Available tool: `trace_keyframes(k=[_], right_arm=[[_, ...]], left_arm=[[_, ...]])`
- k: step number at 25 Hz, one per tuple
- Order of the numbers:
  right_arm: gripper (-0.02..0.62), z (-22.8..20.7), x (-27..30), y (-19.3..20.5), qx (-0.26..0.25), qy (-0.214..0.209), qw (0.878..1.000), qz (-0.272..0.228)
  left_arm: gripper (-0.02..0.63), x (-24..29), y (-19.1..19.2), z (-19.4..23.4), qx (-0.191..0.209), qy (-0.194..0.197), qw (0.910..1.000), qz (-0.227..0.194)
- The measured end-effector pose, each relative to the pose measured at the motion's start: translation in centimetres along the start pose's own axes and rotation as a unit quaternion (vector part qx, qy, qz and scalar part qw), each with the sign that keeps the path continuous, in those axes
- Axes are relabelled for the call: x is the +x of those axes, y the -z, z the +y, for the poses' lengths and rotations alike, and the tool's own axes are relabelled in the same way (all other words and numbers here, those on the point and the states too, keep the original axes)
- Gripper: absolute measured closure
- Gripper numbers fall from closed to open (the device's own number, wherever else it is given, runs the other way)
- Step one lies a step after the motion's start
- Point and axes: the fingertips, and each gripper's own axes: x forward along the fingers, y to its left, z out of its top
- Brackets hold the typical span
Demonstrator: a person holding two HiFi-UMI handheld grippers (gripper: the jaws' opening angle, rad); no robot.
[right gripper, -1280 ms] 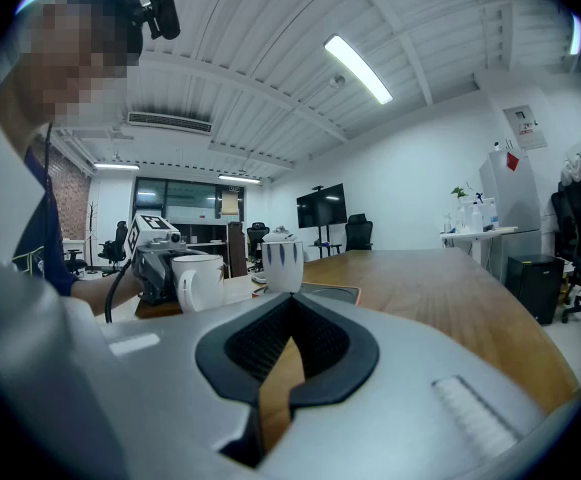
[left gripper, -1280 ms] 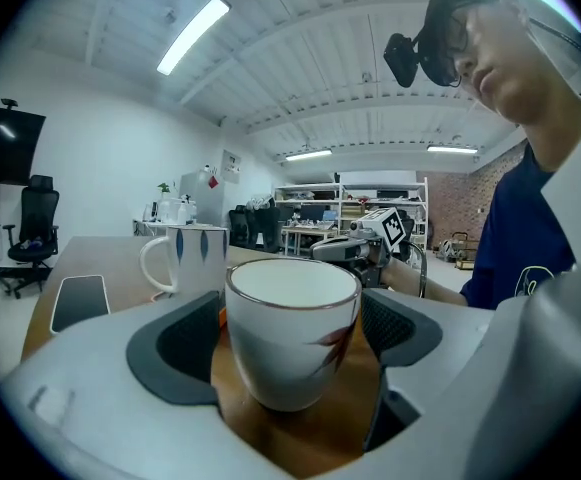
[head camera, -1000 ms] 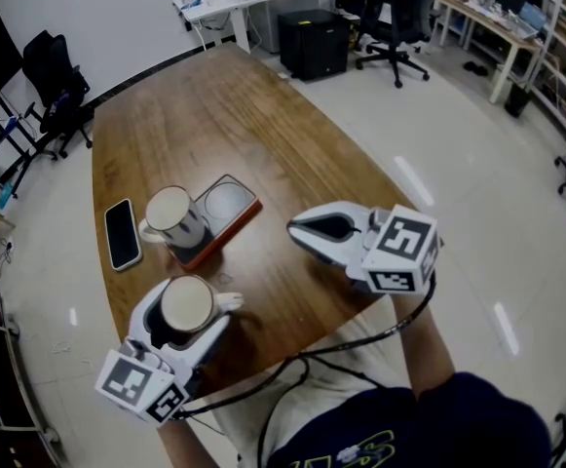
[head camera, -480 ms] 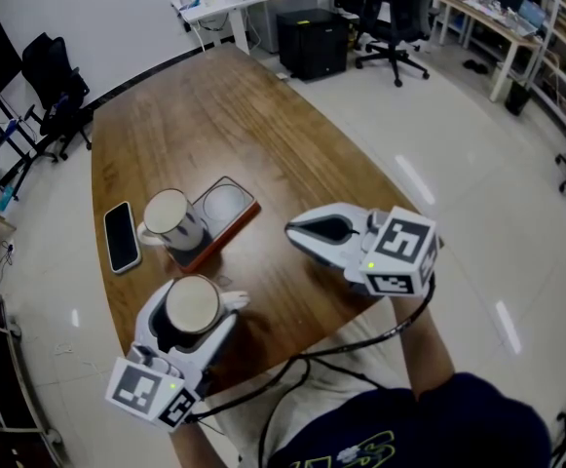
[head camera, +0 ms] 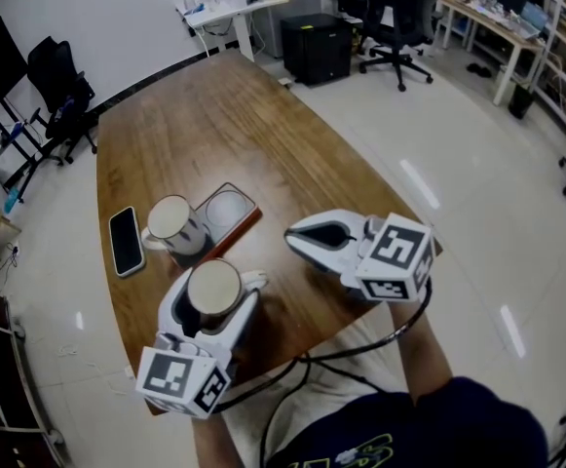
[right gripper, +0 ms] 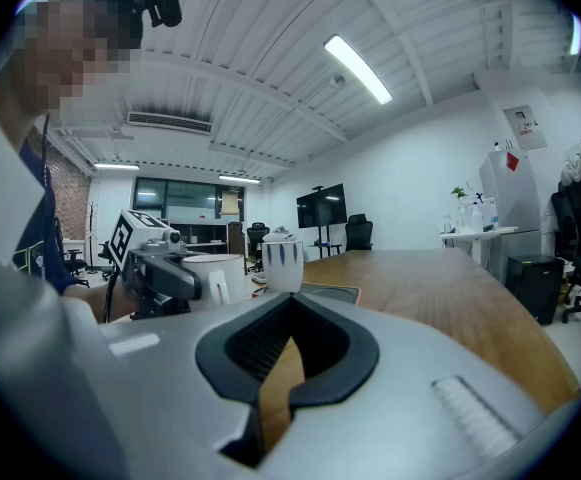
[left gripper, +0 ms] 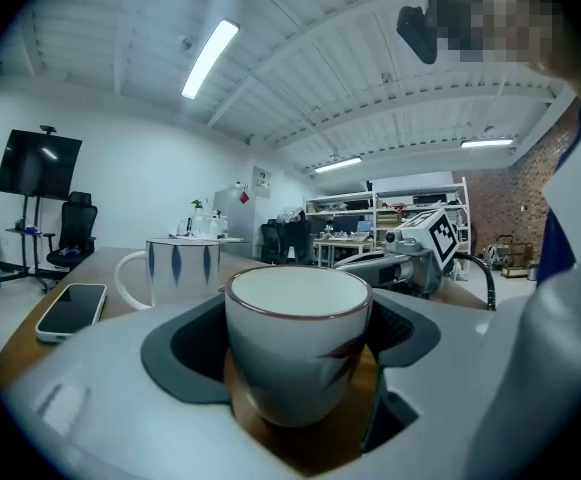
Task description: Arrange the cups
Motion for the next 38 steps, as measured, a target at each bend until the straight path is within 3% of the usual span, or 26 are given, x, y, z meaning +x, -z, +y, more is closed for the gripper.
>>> trace_keyframes(k=[9, 13, 18, 21, 26, 29, 32, 34, 38], right_arm=[[0.588, 0.0, 0.2, -0.1, 0.003, 0.001, 1.000, -0.002], [0.588, -1.7, -0.1, 0.2, 0.014, 0.055, 0.998, -0.003], [0.588, -4.4, 0.0, 0.2, 0.020, 0.095, 0.995, -0.002], [0.588, -6.7, 0.3, -0.2, 0.027, 0.107, 0.994, -0.010], [0.588, -10.2, 1.9, -1.8, 0.095, 0.070, 0.992, -0.036], [0.588, -12.1, 3.7, -1.9, 0.166, 0.039, 0.984, -0.043], [0.588, -12.8, 6.6, -1.7, 0.295, -0.020, 0.953, -0.058], [0.588, -13.6, 8.2, -1.1, 0.346, -0.013, 0.937, -0.042], [0.588, -14.7, 10.4, -1.1, 0.329, -0.002, 0.944, -0.018]], left_arm=[[0.198, 3.8, -0.3, 0.2, -0.025, -0.112, 0.9934, -0.008], [0.198, 6.7, -0.5, -0.1, -0.066, -0.143, 0.9874, -0.011], [0.198, 9.4, -1.3, 0.7, -0.144, -0.182, 0.9717, -0.044], [0.198, 11.6, -1.4, 1.3, -0.147, -0.218, 0.9642, -0.035], [0.198, 13.2, -3.7, 2.6, -0.094, -0.292, 0.9514, -0.033], [0.199, 14.4, -5.3, 4.0, -0.060, -0.331, 0.9409, -0.039], [0.199, 14.6, -5.3, 6.3, -0.069, -0.366, 0.9271, -0.039], [0.199, 14.2, -5.0, 7.9, -0.072, -0.398, 0.9138, -0.040], [0.201, 14.4, -3.6, 9.5, -0.084, -0.444, 0.8913, -0.031]])
